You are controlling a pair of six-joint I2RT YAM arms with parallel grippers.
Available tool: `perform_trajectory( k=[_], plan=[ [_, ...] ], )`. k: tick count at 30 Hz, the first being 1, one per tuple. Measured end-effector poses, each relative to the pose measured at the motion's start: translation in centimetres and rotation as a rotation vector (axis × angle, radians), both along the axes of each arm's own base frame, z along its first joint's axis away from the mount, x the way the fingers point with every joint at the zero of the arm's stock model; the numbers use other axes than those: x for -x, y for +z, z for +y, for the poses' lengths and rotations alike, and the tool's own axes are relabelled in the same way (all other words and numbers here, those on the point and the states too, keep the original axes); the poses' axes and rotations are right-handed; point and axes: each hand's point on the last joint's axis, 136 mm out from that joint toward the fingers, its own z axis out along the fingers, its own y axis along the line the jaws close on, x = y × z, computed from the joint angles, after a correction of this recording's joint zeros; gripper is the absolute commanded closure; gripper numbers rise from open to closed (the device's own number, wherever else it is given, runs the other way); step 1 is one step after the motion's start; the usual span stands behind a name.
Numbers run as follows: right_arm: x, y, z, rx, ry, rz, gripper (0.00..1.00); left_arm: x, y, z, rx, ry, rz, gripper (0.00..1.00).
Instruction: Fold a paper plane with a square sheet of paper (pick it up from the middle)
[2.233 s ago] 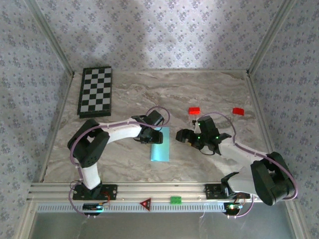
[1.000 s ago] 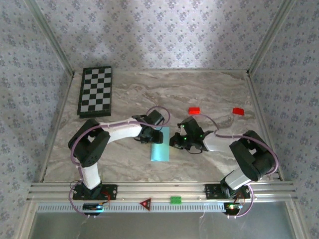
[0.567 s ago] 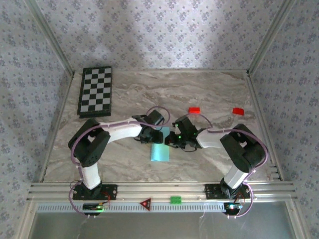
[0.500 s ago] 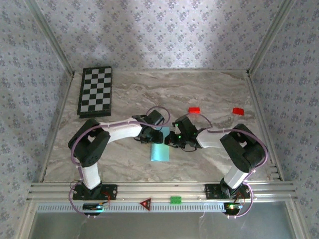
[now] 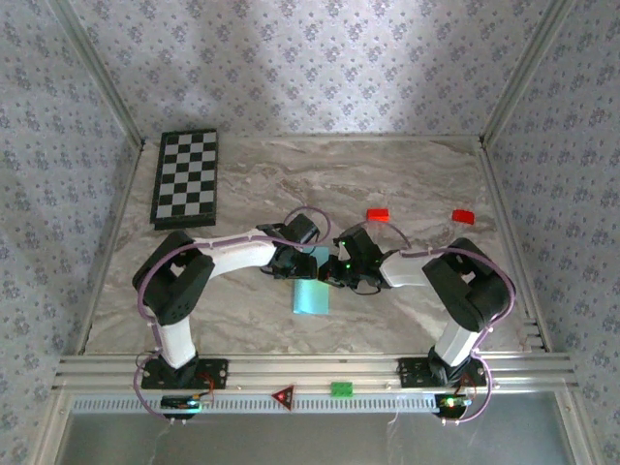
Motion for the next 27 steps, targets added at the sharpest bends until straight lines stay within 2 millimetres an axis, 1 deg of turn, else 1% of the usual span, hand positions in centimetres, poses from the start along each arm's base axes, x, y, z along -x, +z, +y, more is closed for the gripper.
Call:
perform_trajectory(
  k=[6,11,13,16,19,20,24,25,27],
  plan=[
    [0.2,-0.1,-0.4,0.029,0.036,-0.029,0.98,0.0,0.3,-0.2,0.013,0.001,-0.001,0.39],
    [0.3,-0.1,-1.5,0.055,0.069,-0.037,0.98,0.1,1.0,-0.5,0.046,-0.001,-0.008,0.37],
    [0.3,-0.2,-2.1,0.061,0.078,-0.032,0.98,-0.2,1.6,-1.0,0.077,0.002,-0.029,0.36],
    [0.2,-0.2,-3.2,0.070,0.093,-0.030,0.98,-0.6,3.8,-1.3,0.143,0.011,-0.087,0.36],
    [0.2,-0.3,-4.1,0.072,0.105,-0.024,0.98,-0.9,7.2,-0.9,0.236,0.034,-0.166,0.37],
    [0.2,-0.3,-4.4,0.073,0.110,-0.021,0.98,-1.1,8.5,-0.6,0.273,0.044,-0.201,0.35],
    [0.3,-0.4,-4.8,0.081,0.130,-0.027,0.98,-1.1,12.4,1.6,0.371,0.088,-0.338,0.23],
    [0.3,-0.4,-4.9,0.082,0.135,-0.029,0.98,-1.0,12.9,2.1,0.384,0.094,-0.362,0.19],
    [0.3,-0.4,-4.9,0.087,0.145,-0.033,0.98,-0.8,13.6,3.1,0.406,0.106,-0.401,0.07]
  ],
)
